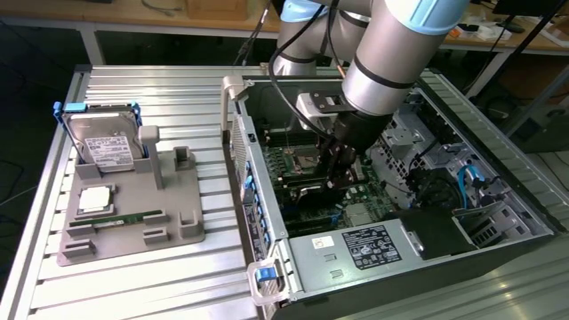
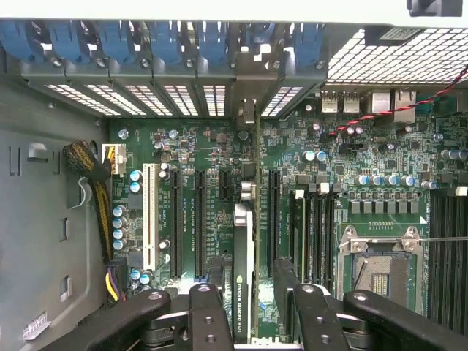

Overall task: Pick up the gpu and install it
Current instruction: 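Press down on the gpu until it lock into place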

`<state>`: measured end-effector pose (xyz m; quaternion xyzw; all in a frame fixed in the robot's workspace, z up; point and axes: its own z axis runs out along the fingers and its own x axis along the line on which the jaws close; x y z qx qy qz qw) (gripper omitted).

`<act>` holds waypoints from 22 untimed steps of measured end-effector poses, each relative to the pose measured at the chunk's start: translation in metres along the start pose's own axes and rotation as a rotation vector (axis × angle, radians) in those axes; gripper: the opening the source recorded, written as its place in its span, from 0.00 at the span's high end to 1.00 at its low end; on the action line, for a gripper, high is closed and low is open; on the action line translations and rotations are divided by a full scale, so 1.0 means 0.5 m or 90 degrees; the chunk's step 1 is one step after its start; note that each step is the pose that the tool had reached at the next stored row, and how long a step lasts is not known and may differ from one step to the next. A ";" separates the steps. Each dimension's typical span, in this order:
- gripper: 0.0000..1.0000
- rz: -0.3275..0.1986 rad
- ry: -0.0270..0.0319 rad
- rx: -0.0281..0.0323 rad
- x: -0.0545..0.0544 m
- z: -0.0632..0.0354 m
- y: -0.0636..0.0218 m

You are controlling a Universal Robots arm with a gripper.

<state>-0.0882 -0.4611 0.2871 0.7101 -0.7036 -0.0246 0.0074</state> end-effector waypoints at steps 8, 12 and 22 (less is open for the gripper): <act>0.67 0.000 0.0000 0.0000 -0.025 0.001 0.000; 0.89 0.000 0.0000 0.0000 -0.045 0.002 -0.001; 0.89 0.000 -0.0007 0.0015 -0.046 0.003 0.040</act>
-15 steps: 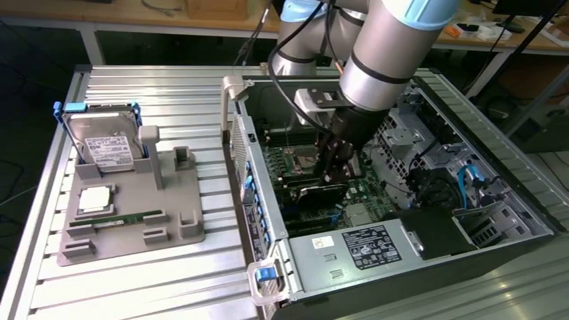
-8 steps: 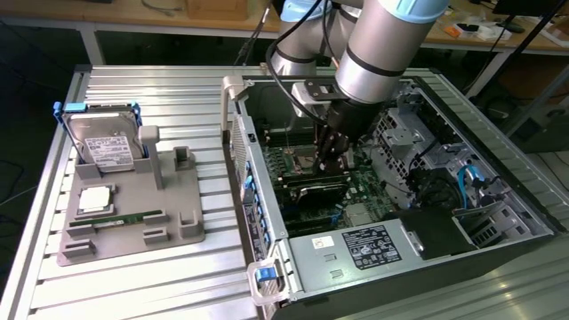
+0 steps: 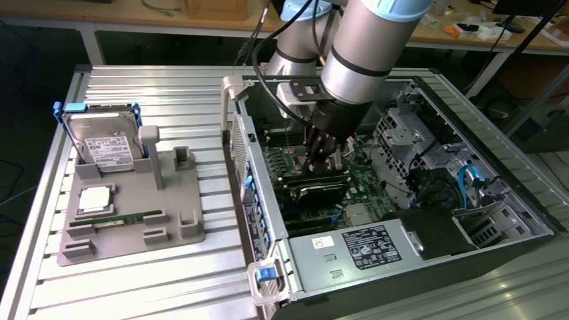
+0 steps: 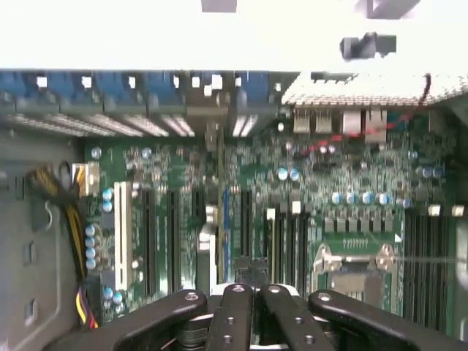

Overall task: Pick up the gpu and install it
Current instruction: 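Press down on the gpu until it lock into place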

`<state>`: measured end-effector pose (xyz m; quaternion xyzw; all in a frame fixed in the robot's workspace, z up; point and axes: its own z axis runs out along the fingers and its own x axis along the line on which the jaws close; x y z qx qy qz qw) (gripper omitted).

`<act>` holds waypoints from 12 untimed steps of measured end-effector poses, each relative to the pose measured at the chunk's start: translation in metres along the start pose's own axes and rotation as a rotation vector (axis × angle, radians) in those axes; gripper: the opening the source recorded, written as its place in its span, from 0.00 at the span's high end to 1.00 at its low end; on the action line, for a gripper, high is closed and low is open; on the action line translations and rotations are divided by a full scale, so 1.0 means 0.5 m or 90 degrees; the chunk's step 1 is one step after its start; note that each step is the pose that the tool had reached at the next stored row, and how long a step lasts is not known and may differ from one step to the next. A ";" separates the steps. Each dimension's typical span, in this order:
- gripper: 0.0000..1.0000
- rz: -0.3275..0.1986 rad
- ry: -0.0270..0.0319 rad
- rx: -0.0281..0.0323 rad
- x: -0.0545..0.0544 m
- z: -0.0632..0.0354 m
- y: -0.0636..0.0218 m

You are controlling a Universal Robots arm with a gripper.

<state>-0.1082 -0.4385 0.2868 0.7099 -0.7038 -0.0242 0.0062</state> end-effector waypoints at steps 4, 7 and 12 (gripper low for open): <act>0.89 0.000 -0.0019 0.0003 0.000 0.000 0.006; 0.89 0.000 -0.0018 0.0002 0.000 0.000 0.006; 0.89 0.000 -0.0018 0.0002 0.000 0.000 0.006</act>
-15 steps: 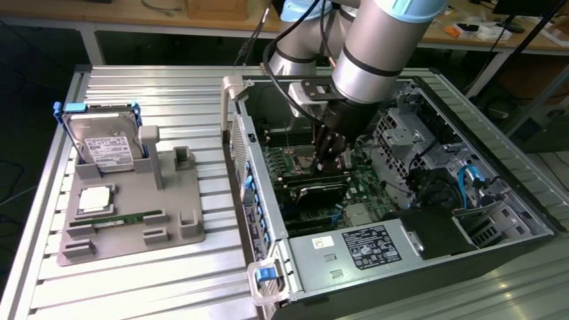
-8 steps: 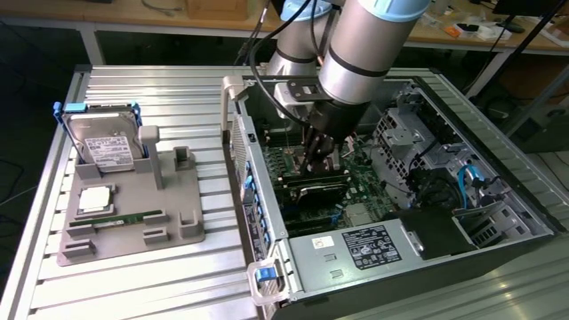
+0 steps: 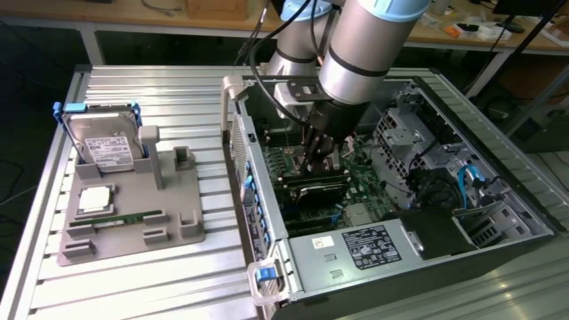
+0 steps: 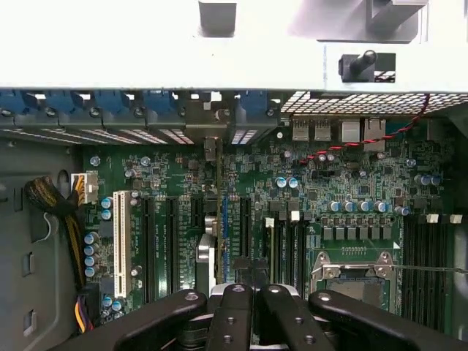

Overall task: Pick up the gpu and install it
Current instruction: 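Press down on the gpu until it lock into place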

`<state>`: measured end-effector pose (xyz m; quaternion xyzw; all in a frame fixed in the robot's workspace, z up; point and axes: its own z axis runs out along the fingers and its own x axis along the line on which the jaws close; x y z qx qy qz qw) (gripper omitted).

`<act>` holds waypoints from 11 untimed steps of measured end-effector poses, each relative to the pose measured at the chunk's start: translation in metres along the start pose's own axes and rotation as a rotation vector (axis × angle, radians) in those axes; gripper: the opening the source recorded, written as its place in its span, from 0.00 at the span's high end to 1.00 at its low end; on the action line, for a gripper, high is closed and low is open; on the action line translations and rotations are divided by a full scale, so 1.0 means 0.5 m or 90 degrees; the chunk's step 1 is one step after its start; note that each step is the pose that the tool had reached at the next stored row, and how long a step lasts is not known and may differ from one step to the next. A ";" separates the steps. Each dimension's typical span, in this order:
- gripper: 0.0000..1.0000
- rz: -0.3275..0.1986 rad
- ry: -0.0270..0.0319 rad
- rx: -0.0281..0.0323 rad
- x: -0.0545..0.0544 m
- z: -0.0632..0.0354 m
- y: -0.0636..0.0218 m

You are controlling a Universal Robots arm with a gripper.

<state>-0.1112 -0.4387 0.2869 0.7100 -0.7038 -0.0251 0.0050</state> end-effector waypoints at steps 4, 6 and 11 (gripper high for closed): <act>0.89 0.000 0.0000 0.0000 0.000 0.001 0.020; 0.89 0.000 -0.0001 0.0000 0.000 0.002 0.042; 0.89 0.000 -0.0001 0.0000 0.000 0.003 0.067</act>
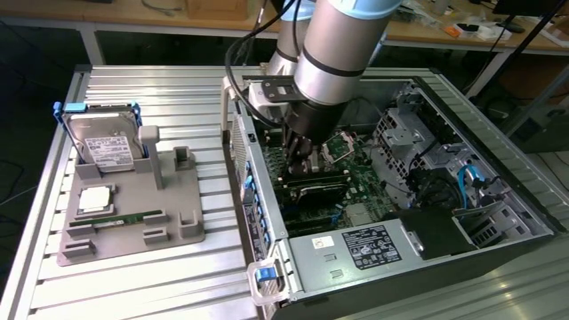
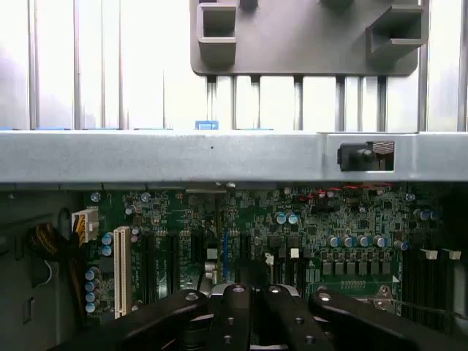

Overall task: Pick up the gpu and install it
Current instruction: 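Press down on the gpu until it lock into place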

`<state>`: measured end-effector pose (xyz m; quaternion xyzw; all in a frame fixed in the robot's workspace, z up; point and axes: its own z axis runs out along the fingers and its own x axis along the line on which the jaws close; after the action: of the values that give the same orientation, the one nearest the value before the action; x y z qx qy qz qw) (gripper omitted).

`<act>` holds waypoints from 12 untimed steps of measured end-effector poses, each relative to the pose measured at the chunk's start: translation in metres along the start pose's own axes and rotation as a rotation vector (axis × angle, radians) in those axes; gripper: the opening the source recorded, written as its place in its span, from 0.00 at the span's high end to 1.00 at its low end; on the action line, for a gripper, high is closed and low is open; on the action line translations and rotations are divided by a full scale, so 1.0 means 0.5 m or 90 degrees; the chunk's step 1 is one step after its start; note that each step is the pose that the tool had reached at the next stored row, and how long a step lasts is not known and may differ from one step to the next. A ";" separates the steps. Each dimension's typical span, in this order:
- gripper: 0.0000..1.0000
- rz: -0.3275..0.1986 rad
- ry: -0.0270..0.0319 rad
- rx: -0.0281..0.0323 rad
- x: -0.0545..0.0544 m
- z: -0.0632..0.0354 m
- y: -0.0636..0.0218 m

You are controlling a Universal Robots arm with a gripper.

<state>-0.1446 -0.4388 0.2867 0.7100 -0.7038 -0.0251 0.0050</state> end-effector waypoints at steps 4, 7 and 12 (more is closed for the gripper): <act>0.89 0.000 0.0000 0.0000 0.001 0.013 0.009; 0.89 0.000 0.0001 -0.0001 0.001 0.014 0.009; 0.89 0.000 -0.0002 0.0008 0.000 0.015 0.020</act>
<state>-0.1551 -0.4389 0.2797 0.7100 -0.7038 -0.0247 0.0044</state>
